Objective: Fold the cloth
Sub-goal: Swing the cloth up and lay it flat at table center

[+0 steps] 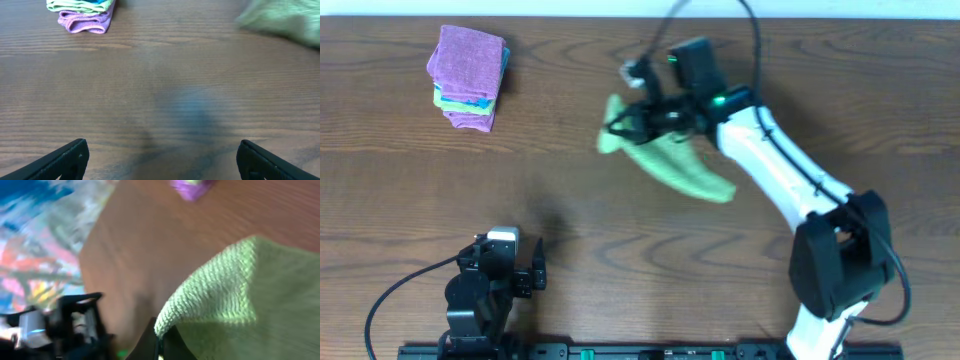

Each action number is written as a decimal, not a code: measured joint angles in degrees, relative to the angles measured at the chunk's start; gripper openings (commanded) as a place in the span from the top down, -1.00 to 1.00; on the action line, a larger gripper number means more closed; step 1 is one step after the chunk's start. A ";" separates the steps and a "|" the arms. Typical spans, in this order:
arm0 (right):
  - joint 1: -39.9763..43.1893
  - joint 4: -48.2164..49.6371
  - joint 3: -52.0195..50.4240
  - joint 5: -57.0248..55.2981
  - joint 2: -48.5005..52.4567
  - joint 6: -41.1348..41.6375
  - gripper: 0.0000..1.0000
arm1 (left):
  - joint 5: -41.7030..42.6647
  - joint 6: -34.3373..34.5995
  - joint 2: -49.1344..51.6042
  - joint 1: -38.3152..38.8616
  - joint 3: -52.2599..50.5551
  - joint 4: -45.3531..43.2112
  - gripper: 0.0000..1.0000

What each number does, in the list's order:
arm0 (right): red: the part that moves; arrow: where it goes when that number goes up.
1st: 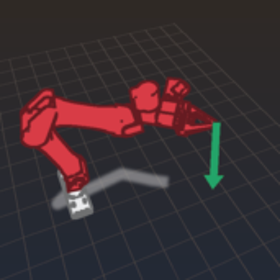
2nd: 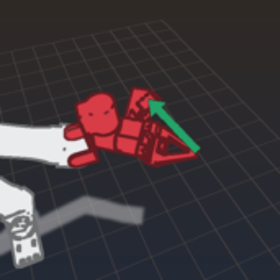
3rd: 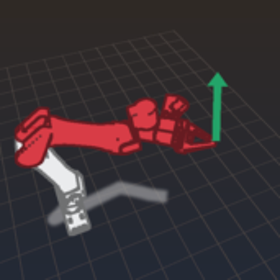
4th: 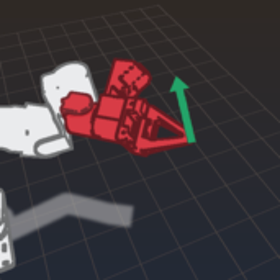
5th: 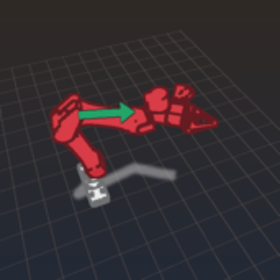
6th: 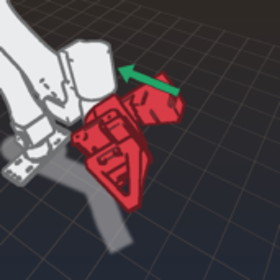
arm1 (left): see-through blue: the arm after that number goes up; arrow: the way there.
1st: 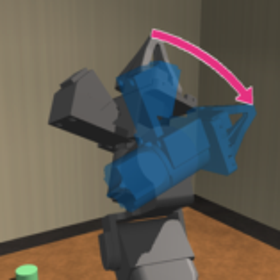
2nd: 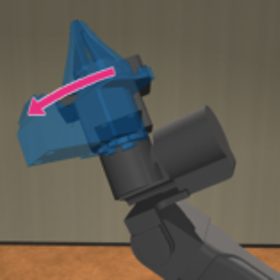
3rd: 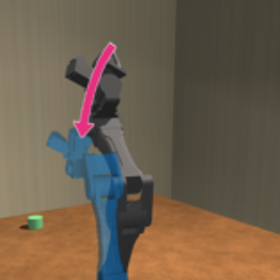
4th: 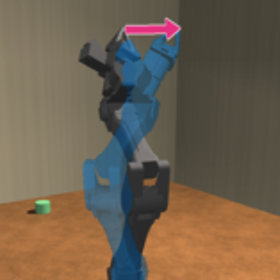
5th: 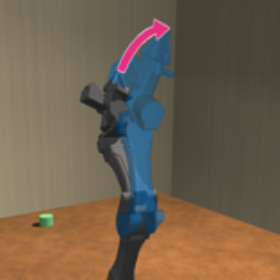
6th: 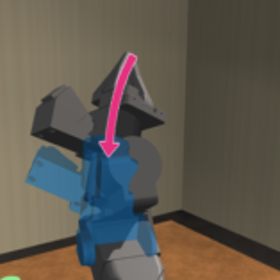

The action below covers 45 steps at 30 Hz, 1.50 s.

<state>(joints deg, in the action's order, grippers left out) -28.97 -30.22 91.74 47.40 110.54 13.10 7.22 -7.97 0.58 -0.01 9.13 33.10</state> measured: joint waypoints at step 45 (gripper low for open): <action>-11.45 -50.58 36.22 -45.83 0.48 -9.86 -0.98 | 0.02 0.00 0.00 0.00 0.00 0.00 -0.91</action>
<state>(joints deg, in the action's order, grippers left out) -40.42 -80.79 127.96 1.56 111.02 3.25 7.25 -7.97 0.58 -0.01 9.13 33.10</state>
